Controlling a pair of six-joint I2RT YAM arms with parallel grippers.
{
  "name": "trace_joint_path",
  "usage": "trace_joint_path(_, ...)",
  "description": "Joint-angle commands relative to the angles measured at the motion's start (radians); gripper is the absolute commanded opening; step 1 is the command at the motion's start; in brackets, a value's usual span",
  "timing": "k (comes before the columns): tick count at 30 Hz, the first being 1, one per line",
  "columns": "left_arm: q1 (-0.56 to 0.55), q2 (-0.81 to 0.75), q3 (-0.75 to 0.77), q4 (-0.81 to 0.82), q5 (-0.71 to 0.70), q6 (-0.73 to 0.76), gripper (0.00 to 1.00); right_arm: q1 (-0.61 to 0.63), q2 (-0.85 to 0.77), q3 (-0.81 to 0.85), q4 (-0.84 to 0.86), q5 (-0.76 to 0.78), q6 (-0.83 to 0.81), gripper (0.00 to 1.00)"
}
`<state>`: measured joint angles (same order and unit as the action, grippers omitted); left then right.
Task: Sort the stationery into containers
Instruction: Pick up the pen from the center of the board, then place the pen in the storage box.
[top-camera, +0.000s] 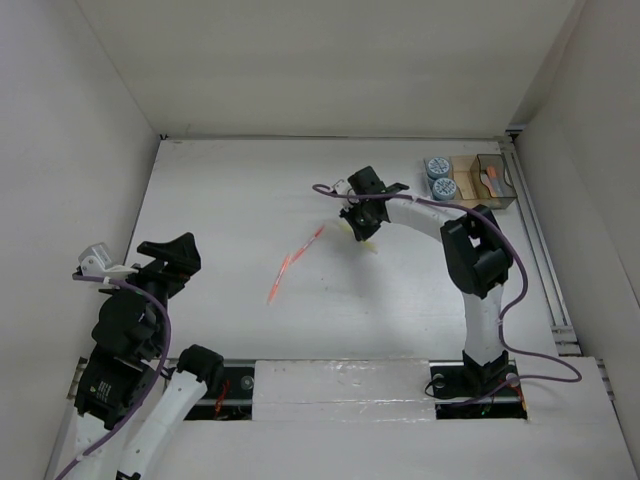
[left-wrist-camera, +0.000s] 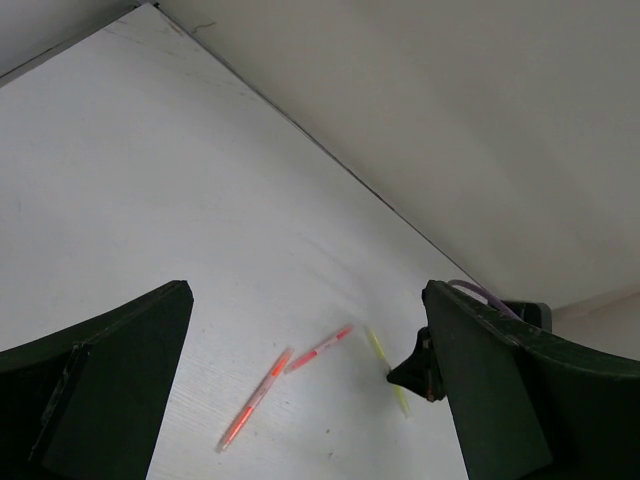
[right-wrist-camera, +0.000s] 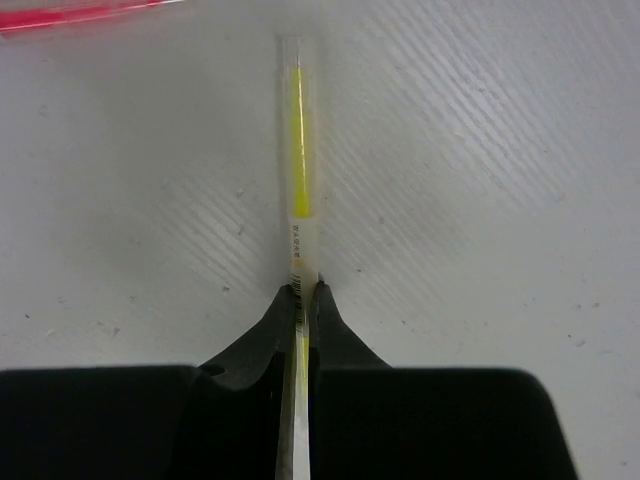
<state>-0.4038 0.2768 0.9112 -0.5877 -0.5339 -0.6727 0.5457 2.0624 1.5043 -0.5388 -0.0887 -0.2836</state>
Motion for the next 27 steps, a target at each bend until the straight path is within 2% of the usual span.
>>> trace_joint_path(1, 0.003, -0.008, 0.006, 0.026, 0.003, 0.005, 1.00, -0.039, -0.054, 0.000, 0.016, 0.113, 0.076, 0.00)
trace_joint_path(3, 0.003, 0.002, -0.003, 0.035, 0.012, 0.005, 1.00, -0.082, -0.134, 0.000, 0.039, 0.110, 0.153, 0.00)
trace_joint_path(7, -0.035, 0.099, -0.003, 0.035, 0.012, 0.005, 1.00, -0.289, -0.228, 0.013, 0.059, 0.043, 0.270, 0.00)
trace_joint_path(10, -0.035, 0.211, 0.006, 0.035, 0.061, 0.039, 1.00, -0.386, -0.239, 0.069, 0.059, 0.052, 0.313, 0.00)
trace_joint_path(16, -0.035, 0.432, 0.015, 0.055, 0.147, 0.085, 1.00, -0.579, -0.185, 0.183, 0.071, -0.106, 0.313, 0.00)
trace_joint_path(21, -0.035, 0.441, 0.015, 0.077, 0.181, 0.114, 1.00, -0.670, -0.139, 0.232, 0.120, -0.194, 0.336, 0.00)
trace_joint_path(25, -0.035, 0.418, 0.006, 0.086, 0.190, 0.114, 1.00, -0.699, -0.070, 0.315, 0.099, -0.099, 0.311, 0.00)
trace_joint_path(27, -0.035, 0.418, 0.006, 0.086, 0.190, 0.114, 1.00, -0.731, -0.022, 0.338, 0.099, -0.098, 0.311, 0.00)
